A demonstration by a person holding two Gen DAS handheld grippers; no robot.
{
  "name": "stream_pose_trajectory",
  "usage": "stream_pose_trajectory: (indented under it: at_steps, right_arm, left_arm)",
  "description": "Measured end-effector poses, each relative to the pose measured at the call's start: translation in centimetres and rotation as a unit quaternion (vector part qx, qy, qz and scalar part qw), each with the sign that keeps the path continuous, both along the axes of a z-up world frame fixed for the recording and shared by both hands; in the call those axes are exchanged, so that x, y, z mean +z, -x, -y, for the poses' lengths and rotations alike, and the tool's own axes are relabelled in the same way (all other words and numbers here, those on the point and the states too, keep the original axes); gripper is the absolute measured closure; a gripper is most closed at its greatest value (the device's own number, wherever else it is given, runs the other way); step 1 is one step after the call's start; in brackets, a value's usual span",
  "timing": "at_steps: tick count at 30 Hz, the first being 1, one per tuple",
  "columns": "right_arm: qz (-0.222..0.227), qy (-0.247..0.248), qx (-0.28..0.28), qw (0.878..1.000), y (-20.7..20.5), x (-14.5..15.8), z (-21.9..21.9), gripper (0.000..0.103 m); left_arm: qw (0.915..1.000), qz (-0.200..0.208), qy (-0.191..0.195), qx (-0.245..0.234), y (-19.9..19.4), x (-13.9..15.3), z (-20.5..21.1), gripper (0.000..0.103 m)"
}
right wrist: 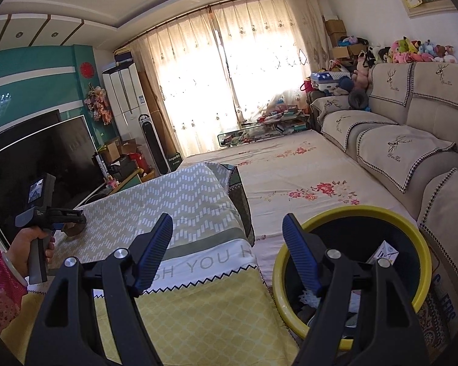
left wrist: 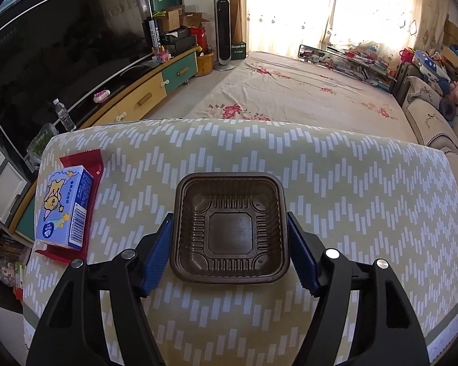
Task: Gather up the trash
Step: 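Grasp the brown plastic tray by its rim with the left tool, then carry the brown tray over the bin and open the left tool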
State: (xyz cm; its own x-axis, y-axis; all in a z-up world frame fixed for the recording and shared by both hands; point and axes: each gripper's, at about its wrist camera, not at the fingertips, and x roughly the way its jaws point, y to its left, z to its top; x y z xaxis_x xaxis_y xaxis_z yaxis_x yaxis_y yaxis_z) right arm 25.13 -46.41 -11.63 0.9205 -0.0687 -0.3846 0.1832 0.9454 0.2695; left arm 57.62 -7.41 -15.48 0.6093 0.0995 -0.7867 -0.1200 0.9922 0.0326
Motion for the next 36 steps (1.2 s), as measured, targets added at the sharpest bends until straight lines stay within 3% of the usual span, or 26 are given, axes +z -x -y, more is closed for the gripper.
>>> stream_pose_trajectory:
  at_steps: [4, 9, 14, 18, 22, 27, 36]
  right_arm:
    - [-0.001, 0.000, -0.002, 1.000, -0.1, 0.1, 0.0, 0.033]
    - [0.001, 0.003, -0.008, 1.000, -0.2, 0.1, -0.3, 0.033]
    - [0.016, 0.004, -0.021, 1.000, 0.6, 0.2, -0.1, 0.030]
    - [0.056, -0.003, -0.031, 0.998, 2.9, 0.7, 0.5, 0.030]
    - [0.073, -0.035, -0.058, 0.995, 6.7, 1.5, 3.3, 0.028]
    - [0.088, -0.039, -0.134, 0.986, 12.5, 2.2, 8.2, 0.026]
    - [0.095, -0.041, -0.241, 0.965, 20.5, 1.6, 15.3, 0.024]
  left_arm:
    - [0.9995, 0.026, 0.000, -0.017, 2.5, 1.3, 0.8, 0.034]
    - [0.9959, 0.055, 0.006, -0.071, 7.3, 4.2, 2.7, 0.034]
    - [0.9871, 0.081, 0.014, -0.137, 12.9, 6.8, 6.2, 0.034]
    - [0.9769, 0.088, 0.020, -0.194, 16.7, 8.5, 10.5, 0.034]
    - [0.9622, 0.091, 0.026, -0.255, 20.1, 9.8, 15.6, 0.034]
    - [0.9378, 0.083, 0.037, -0.335, 23.6, 10.5, 23.7, 0.034]
    - [0.8942, 0.052, 0.040, -0.443, 27.9, 8.6, 38.1, 0.034]
